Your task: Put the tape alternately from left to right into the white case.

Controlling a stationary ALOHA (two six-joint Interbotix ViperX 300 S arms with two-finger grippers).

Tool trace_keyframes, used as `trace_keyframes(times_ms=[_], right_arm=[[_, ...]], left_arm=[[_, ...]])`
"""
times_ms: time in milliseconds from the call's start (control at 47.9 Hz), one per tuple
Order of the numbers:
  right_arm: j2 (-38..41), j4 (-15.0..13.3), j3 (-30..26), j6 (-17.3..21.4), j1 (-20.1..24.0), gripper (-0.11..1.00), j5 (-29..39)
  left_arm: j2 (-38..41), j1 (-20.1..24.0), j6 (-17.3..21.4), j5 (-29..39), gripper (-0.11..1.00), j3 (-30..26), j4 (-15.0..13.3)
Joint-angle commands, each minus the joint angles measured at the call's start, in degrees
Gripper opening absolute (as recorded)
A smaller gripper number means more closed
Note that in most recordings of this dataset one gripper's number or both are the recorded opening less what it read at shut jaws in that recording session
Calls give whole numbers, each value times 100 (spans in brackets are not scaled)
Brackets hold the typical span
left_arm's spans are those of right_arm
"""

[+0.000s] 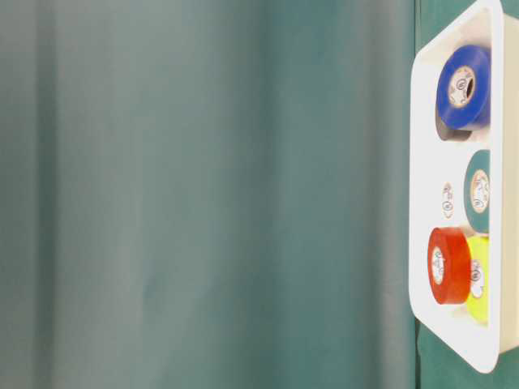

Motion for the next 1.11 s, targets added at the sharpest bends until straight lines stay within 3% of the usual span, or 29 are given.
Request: trace_keyframes(times_ms=[0,877,1086], right_arm=[[18,18,-70,9,9,76,-18],[-44,18,18,26,9,76,-44],[-193,18,70,299,9,76,-44]], left_arm=[[18,18,-9,-9,95,-62,-18],[18,18,-18,9,95,0,-18],[-114,18,-26,9,95,9,-18]])
